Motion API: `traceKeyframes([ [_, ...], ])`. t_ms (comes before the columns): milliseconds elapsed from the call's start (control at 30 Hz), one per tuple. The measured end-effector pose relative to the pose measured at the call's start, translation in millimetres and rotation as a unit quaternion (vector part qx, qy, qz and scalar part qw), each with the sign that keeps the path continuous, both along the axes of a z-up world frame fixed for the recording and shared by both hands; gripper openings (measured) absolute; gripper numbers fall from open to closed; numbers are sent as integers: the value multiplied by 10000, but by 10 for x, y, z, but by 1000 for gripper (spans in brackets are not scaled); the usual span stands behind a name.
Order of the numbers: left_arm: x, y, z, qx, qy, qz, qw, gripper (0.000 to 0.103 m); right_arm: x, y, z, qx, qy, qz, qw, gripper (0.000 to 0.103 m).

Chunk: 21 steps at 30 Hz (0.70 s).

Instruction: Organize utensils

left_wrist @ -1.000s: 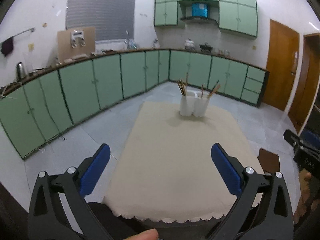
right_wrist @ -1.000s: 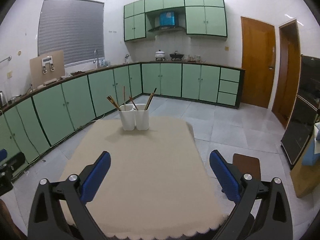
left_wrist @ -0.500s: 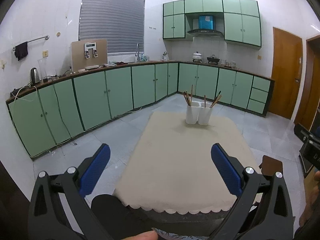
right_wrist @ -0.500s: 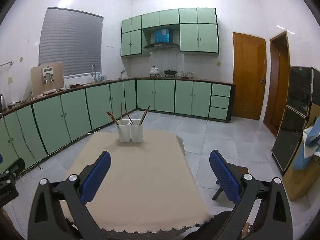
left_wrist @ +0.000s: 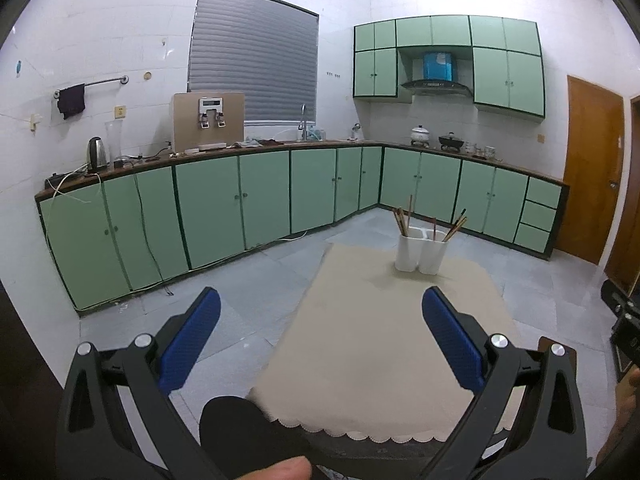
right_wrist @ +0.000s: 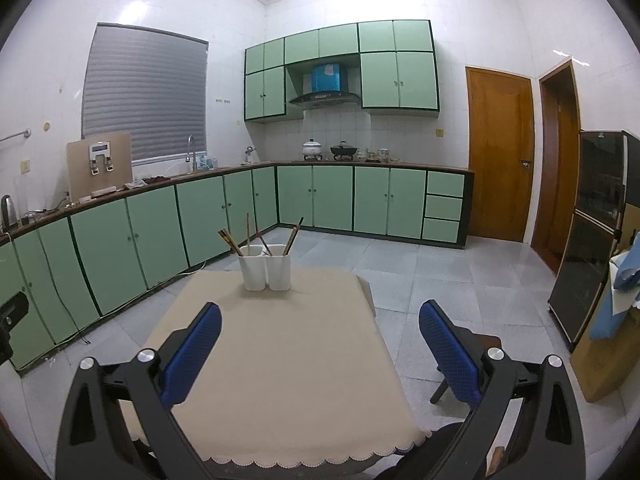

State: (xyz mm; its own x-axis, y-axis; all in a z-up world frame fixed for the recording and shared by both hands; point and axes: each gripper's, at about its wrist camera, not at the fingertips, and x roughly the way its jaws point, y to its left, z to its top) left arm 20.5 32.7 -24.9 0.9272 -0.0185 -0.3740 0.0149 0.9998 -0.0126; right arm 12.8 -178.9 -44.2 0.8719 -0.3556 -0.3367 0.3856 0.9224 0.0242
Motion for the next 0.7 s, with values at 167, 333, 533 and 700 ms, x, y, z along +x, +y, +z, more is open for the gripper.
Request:
traceKeyframes([
  [167, -49, -24, 24, 119, -156, 153, 9997, 98, 6, -7, -38, 19, 47, -24, 10000, 97],
  [333, -84, -54, 43, 138, -243, 145, 9995, 98, 8, -27, -48, 62, 72, -34, 9999, 97],
  [533, -121, -57, 85, 99, -324, 142, 9993, 98, -4, -59, -30, 74, 23, -92, 9999, 97],
  [700, -138, -49, 107, 62, -329, 128, 9994, 98, -15, -77, -22, 71, -33, -123, 9999, 97],
])
